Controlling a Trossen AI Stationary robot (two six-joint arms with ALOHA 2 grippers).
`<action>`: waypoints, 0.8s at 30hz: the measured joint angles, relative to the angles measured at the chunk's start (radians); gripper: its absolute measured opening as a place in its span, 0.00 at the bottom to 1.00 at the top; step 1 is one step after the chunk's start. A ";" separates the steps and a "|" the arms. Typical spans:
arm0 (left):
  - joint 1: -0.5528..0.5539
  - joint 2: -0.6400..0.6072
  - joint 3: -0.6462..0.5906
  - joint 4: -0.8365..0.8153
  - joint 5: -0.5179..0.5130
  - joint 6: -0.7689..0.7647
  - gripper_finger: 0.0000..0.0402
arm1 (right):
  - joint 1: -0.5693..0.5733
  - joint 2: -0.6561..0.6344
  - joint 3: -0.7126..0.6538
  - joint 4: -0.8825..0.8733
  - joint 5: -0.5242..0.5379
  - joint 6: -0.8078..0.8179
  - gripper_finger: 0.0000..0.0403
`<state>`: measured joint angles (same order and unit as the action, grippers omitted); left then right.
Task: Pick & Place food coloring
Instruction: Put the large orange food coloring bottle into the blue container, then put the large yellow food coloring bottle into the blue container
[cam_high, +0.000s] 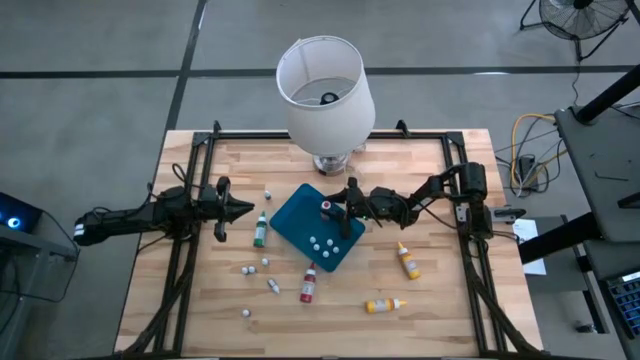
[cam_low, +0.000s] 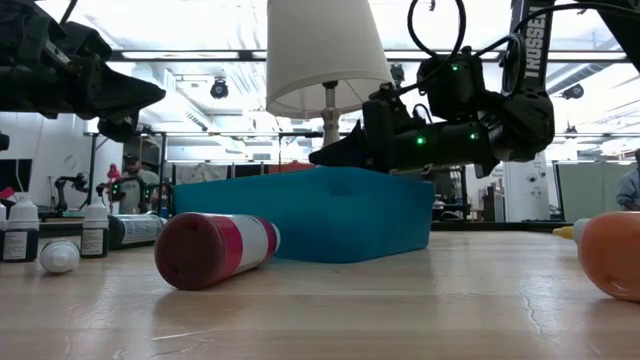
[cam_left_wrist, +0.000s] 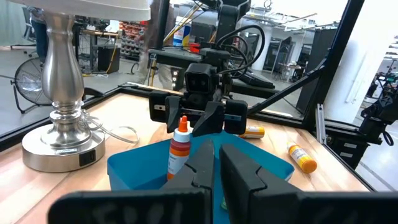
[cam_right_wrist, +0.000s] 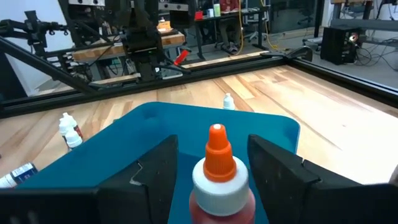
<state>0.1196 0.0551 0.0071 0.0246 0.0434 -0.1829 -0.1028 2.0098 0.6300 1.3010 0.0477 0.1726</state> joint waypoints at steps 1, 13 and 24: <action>0.000 0.000 0.000 0.000 0.000 0.000 0.00 | 0.000 0.000 0.000 0.000 0.000 0.000 0.46; 0.000 0.000 0.000 0.000 0.000 0.000 0.00 | 0.000 -0.089 -0.081 -0.004 0.009 -0.078 0.46; 0.000 0.000 0.000 0.000 0.000 0.000 0.00 | 0.028 -0.309 -0.218 -0.060 0.035 -0.076 0.46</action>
<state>0.1198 0.0549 0.0071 0.0245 0.0435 -0.1829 -0.0744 1.7004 0.4120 1.2411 0.0822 0.0971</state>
